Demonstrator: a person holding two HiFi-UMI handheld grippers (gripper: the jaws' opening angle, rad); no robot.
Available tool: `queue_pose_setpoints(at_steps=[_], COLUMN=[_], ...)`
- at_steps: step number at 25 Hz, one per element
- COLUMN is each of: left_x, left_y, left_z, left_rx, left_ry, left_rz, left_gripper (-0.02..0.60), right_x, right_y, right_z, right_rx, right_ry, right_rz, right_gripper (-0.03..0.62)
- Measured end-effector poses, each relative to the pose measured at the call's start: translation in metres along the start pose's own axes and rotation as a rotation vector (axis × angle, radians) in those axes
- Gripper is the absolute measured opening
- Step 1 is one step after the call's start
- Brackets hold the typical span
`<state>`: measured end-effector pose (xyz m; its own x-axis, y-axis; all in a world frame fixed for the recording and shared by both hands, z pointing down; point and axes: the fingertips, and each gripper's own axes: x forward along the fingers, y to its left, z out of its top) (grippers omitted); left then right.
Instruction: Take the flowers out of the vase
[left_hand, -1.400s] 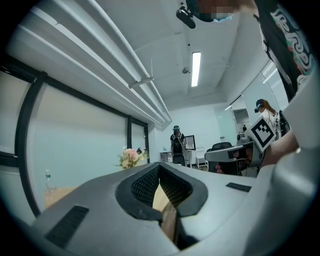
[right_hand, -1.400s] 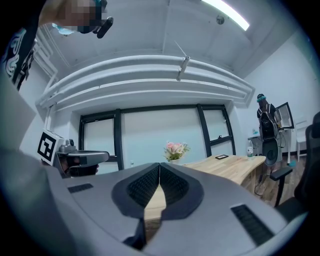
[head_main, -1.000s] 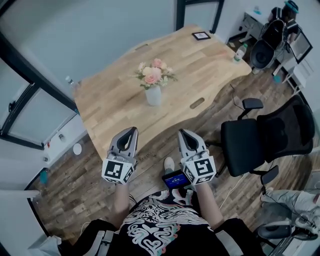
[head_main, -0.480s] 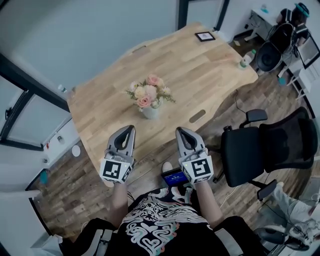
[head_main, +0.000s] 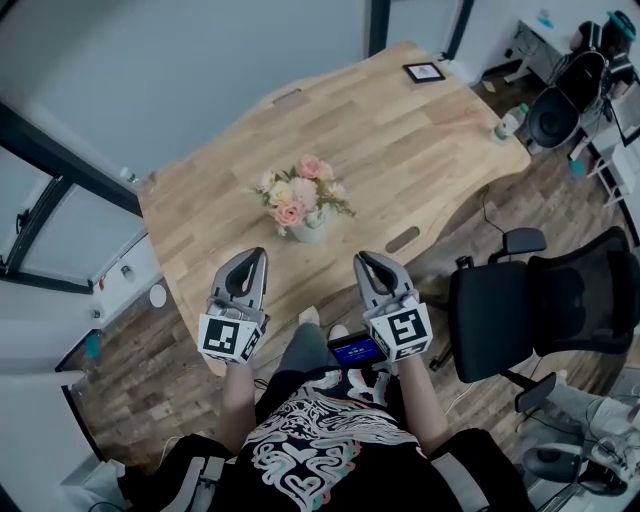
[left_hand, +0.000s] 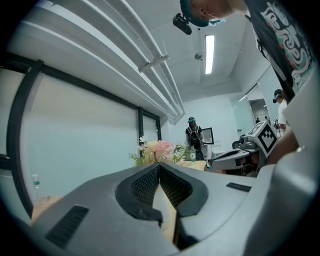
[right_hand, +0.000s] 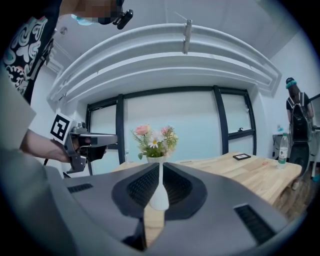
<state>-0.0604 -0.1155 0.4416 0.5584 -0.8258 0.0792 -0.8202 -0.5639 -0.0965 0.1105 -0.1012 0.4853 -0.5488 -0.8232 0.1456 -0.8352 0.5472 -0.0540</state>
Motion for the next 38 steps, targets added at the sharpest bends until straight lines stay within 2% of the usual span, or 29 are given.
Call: queue_pose_setpoints(at_steps=[10, 16, 20, 22, 27, 31, 32, 35, 38], left_x=[0.018, 0.026, 0.036, 0.04, 0.054, 0.06, 0.061, 0.06, 0.059], left_y=[0.022, 0.035, 0.045, 0.044, 0.041, 0.044, 0.045, 0.053, 0.059], left_z=[-0.005, -0.027, -0.029, -0.031, -0.032, -0.031, -0.031, -0.031, -0.031], left_rx=[0.018, -0.021, -0.049, -0.055, 0.007, -0.015, -0.027, -0.029, -0.024], left_ry=[0.003, 0.006, -0.014, -0.024, -0.013, -0.032, -0.033, -0.05, -0.046], left_rz=[0.008, 0.007, -0.014, -0.037, -0.101, -0.127, -0.131, -0.147, -0.143], left_gripper=[0.006, 0.006, 0.006, 0.008, 0.008, 0.009, 0.009, 0.011, 0.016], right_x=[0.027, 0.049, 0.066, 0.073, 0.093, 0.108, 0.112, 0.121, 0.129], right_y=[-0.013, -0.013, -0.012, -0.01, -0.013, -0.011, -0.01, -0.007, -0.007], right_z=[-0.016, -0.026, -0.023, -0.026, -0.028, -0.021, -0.022, -0.033, -0.04], right_rx=[0.066, 0.028, -0.014, 0.004, 0.033, 0.068, 0.066, 0.034, -0.001], right_ry=[0.047, 0.072, 0.079, 0.091, 0.105, 0.074, 0.079, 0.123, 0.171], right_rz=[0.023, 0.047, 0.074, 0.113, 0.141, 0.194, 0.209, 0.235, 0.256], right_gripper=[0.008, 0.008, 0.008, 0.009, 0.011, 0.012, 0.059, 0.083, 0.179])
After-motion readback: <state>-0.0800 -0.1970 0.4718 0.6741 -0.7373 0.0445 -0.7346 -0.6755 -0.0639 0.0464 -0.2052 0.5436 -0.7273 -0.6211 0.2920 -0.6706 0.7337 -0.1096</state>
